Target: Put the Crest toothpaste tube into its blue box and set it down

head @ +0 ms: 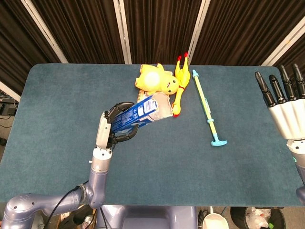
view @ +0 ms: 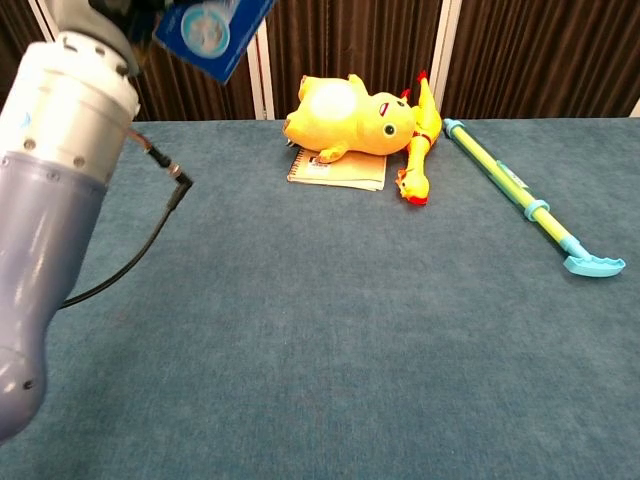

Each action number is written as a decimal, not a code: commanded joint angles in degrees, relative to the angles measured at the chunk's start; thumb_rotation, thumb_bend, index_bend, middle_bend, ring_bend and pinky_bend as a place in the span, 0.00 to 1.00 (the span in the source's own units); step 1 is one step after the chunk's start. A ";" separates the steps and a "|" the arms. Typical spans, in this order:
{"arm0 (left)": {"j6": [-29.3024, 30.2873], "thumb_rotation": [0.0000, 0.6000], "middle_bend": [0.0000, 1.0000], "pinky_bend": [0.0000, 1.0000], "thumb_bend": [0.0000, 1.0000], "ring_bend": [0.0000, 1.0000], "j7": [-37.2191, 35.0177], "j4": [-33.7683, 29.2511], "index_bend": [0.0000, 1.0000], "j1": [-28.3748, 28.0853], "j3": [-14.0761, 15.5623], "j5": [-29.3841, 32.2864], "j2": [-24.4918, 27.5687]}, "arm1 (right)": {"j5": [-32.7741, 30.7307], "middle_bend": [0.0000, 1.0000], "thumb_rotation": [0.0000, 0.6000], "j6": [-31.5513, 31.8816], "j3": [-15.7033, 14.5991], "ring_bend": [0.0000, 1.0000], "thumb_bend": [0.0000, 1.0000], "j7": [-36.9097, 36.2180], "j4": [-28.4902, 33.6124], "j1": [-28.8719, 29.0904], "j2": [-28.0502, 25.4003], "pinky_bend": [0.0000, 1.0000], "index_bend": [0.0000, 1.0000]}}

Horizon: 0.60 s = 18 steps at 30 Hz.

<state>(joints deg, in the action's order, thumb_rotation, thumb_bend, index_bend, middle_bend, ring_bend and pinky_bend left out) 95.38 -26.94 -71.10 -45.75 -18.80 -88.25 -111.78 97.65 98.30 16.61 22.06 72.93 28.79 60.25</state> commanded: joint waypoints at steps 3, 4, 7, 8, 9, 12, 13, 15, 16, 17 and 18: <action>-4.17 1.00 0.44 0.51 0.50 0.39 2.13 3.50 0.27 3.95 8.28 -1.74 4.65 | 0.76 0.40 1.00 0.56 -0.46 0.18 0.25 -0.12 0.87 -0.34 0.07 0.18 0.00; -4.71 1.00 0.44 0.51 0.50 0.39 2.74 4.17 0.28 5.01 10.37 -2.28 5.67 | 0.99 0.40 1.00 0.64 -0.51 0.18 0.25 -0.04 1.15 -0.30 0.10 0.18 0.00; -5.77 1.00 0.44 0.51 0.50 0.39 3.24 5.07 0.28 7.72 14.71 -2.99 7.97 | 1.50 0.40 1.00 0.59 -0.58 0.18 0.25 0.63 2.29 -0.11 0.29 0.18 0.00; -6.60 1.00 0.45 0.50 0.49 0.40 3.75 5.69 0.29 8.80 16.08 -2.58 8.61 | 1.73 0.40 1.00 0.55 -0.65 0.18 0.25 0.91 2.80 -0.05 0.36 0.18 0.00; -7.07 1.00 0.45 0.50 0.49 0.40 3.98 5.94 0.29 9.34 16.73 -2.31 8.91 | 1.86 0.40 1.00 0.54 -0.70 0.18 0.25 1.08 3.05 -0.03 0.39 0.18 0.00; -9.17 1.00 0.46 0.50 0.49 0.41 5.20 7.24 0.30 11.39 18.98 -1.21 9.99 | 2.49 0.40 1.00 0.40 -0.97 0.18 0.25 2.29 4.54 -0.04 0.47 0.18 0.00; -9.81 1.00 0.47 0.50 0.49 0.42 5.42 7.62 0.31 11.84 19.34 -0.84 10.09 | 2.66 0.40 1.00 0.35 -1.04 0.18 0.25 2.66 5.06 -0.06 0.49 0.18 0.00; -10.82 1.00 0.47 0.50 0.49 0.42 5.90 8.44 0.31 12.46 19.69 -0.28 10.00 | 3.06 0.40 1.00 0.30 -1.20 0.18 0.25 3.38 6.22 -0.10 0.57 0.18 0.00; -11.33 1.00 0.47 0.50 0.49 0.42 6.13 8.78 0.31 12.74 19.72 0.09 9.82 | 3.29 0.40 1.00 0.24 -1.30 0.18 0.25 3.78 6.78 -0.12 0.62 0.18 0.00; -11.91 1.00 0.47 0.50 0.49 0.42 6.24 9.03 0.31 12.98 19.75 0.48 9.61 | 3.53 0.40 1.00 0.22 -1.40 0.18 0.25 4.23 7.26 -0.17 0.62 0.18 0.00; -12.36 1.00 0.47 0.50 0.49 0.42 6.52 9.36 0.31 13.15 19.75 0.70 9.42 | 3.88 0.40 1.00 0.13 -1.52 0.18 0.25 4.69 7.80 -0.14 0.63 0.18 0.00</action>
<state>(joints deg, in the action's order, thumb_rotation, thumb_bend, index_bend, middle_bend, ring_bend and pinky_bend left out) 83.50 -20.75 -62.14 -32.90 0.84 -87.93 -102.17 101.07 98.55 15.30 26.15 80.09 28.68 60.82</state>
